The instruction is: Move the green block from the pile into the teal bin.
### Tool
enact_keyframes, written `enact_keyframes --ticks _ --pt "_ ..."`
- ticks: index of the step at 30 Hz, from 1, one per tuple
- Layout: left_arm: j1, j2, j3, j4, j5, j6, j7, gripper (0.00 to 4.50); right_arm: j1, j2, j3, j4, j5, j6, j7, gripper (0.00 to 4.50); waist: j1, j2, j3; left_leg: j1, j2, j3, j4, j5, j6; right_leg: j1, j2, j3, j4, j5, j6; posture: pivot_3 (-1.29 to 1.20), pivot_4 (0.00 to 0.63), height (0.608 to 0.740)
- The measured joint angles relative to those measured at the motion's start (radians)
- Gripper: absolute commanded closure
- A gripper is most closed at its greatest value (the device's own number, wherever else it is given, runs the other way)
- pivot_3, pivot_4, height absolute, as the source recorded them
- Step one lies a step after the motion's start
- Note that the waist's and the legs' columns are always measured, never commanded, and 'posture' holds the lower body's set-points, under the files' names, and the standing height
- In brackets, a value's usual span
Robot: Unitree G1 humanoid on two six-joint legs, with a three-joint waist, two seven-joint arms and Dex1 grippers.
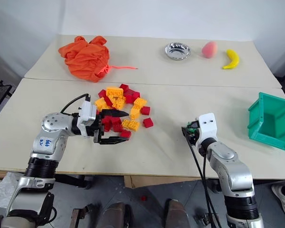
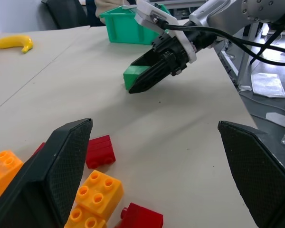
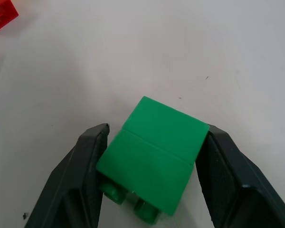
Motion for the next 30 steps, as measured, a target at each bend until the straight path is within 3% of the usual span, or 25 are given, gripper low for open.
enact_keyframes --ticks 7,12,18,23,29,30 --pt "-0.001 -0.094 -0.027 -0.002 -0.014 0.004 0.053 0.00 0.050 -0.080 -0.128 -0.019 0.007 -0.095 0.077 2.23 0.000 0.000 0.000 0.000 0.000 0.000 0.000 0.000 0.000 0.000 0.000 0.000 0.000 0.000 0.000 0.00 0.150 0.740" --pt "-0.020 -0.213 -0.059 0.007 -0.013 0.003 0.134 0.00 0.056 -0.175 -0.336 -0.003 0.016 -0.208 0.104 2.23 0.002 0.000 0.000 0.000 0.000 0.000 0.000 0.000 0.000 0.000 0.000 0.000 -0.001 0.000 0.000 0.00 0.150 0.740" --pt "-0.079 -0.314 -0.106 0.062 0.018 -0.019 0.219 0.00 -0.015 -0.331 -0.514 0.229 -0.006 -0.205 0.061 2.23 0.001 0.000 0.000 0.001 0.000 0.001 0.000 0.000 0.000 0.001 0.000 0.000 -0.001 0.000 0.000 0.00 0.150 0.740" --pt "-0.117 -0.384 -0.150 0.095 0.049 -0.036 0.271 0.00 -0.072 -0.389 -0.523 0.513 -0.048 -0.316 0.081 2.23 -0.002 0.000 0.000 0.001 0.000 0.002 -0.001 0.000 0.000 0.001 0.000 0.001 -0.002 0.000 0.000 0.00 0.150 0.740" --pt "-0.122 -0.386 -0.158 0.095 0.058 -0.040 0.294 0.00 -0.133 -0.439 -0.452 0.747 -0.082 -0.439 0.177 2.23 -0.005 0.002 -0.001 0.002 0.000 0.003 -0.001 0.001 0.000 0.001 0.000 0.001 -0.002 0.000 0.001 0.00 0.150 0.740" --pt "-0.121 -0.383 -0.158 0.095 0.060 -0.040 0.297 0.00 -0.151 -0.442 -0.446 0.786 -0.084 -0.450 0.190 1.48 -0.004 0.002 -0.001 0.002 0.000 0.003 -0.001 0.001 0.000 0.001 0.000 0.001 -0.002 0.000 0.001 0.00 0.150 0.740"
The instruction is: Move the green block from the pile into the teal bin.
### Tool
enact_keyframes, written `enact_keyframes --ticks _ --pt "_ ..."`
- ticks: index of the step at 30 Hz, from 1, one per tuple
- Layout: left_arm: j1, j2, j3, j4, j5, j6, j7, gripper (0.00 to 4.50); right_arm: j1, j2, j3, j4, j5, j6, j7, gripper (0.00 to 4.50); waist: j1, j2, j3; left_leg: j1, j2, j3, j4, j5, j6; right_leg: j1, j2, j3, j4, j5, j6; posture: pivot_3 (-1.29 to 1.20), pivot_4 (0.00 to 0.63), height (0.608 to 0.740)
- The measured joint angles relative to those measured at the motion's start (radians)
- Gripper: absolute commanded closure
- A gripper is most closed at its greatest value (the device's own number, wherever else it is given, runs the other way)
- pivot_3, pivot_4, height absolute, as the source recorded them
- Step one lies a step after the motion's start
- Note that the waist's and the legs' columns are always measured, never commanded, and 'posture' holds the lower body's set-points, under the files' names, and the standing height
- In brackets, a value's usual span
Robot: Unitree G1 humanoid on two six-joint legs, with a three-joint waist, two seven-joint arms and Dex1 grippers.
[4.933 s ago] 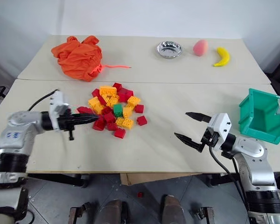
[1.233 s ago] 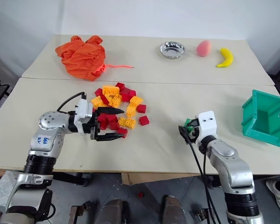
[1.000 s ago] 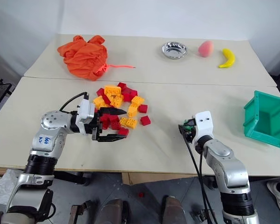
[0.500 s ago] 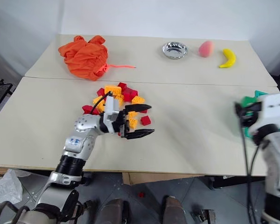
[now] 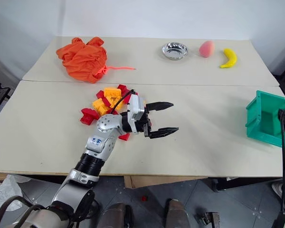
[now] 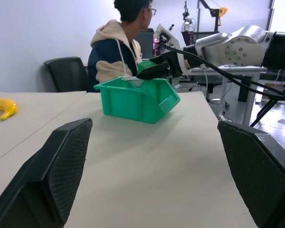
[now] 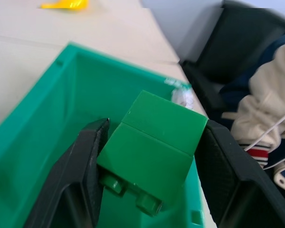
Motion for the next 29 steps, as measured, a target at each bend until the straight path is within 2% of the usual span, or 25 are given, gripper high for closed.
enact_keyframes --ticks 1,5,9,14,16,22,26,29 --pt "0.003 0.005 0.000 -0.002 0.001 0.000 0.002 0.00 -0.011 -0.001 0.005 0.029 -0.001 -0.017 0.010 1.30 0.000 0.000 0.000 0.000 0.000 0.000 0.000 0.000 0.000 0.000 0.000 0.000 0.000 0.000 0.000 0.00 0.150 0.740" --pt "0.037 0.036 0.000 -0.020 -0.001 0.010 -0.001 0.00 -0.042 -0.001 0.029 0.109 -0.009 -0.084 0.025 0.04 0.001 0.000 0.000 0.000 0.000 0.000 0.000 0.000 0.000 0.000 0.000 0.000 0.000 0.000 0.000 0.00 0.150 0.740" --pt "0.090 0.108 0.014 -0.075 -0.009 0.026 -0.007 0.00 -0.053 -0.017 0.030 0.126 -0.002 -0.157 0.068 0.04 0.001 0.001 0.000 0.000 0.000 0.000 0.000 0.000 0.000 0.000 0.000 0.000 -0.001 0.000 0.000 0.00 0.150 0.740" --pt "0.192 0.232 0.074 -0.134 0.010 -0.003 0.022 0.00 0.005 0.015 0.033 -0.014 0.095 -0.293 0.292 0.04 -0.005 0.001 0.000 0.000 0.000 0.000 -0.001 0.000 0.000 0.000 0.000 0.000 0.000 0.000 0.000 0.00 0.150 0.740" --pt "0.243 0.284 0.101 -0.165 0.011 0.001 0.032 0.00 0.043 0.030 0.070 -0.098 0.120 -0.335 0.385 0.04 -0.006 0.001 0.000 0.001 0.000 0.000 -0.001 0.000 0.000 0.000 0.000 0.000 0.000 0.000 0.000 0.00 0.150 0.740" --pt "0.370 0.442 0.208 -0.252 0.024 0.007 0.082 0.00 0.172 0.077 0.248 -0.354 0.190 -0.291 0.610 0.04 0.001 0.001 0.000 0.000 0.000 -0.001 0.000 0.000 0.000 0.000 0.000 0.000 0.000 0.000 0.000 0.00 0.150 0.740" --pt "0.421 0.499 0.302 -0.264 0.020 0.014 0.124 0.00 0.173 0.116 0.268 -0.391 0.206 -0.306 0.634 0.04 0.007 0.001 0.000 0.000 0.000 -0.001 0.000 0.000 0.000 0.000 -0.001 0.000 0.000 0.000 0.000 0.00 0.150 0.740" --pt "0.490 0.509 0.326 -0.292 0.017 0.006 0.141 0.00 0.199 0.120 0.272 -0.396 0.198 -0.322 0.650 0.04 0.005 0.001 0.000 0.000 0.000 -0.001 -0.001 0.000 0.000 0.000 0.000 -0.001 0.000 0.000 0.000 0.00 0.150 0.740"
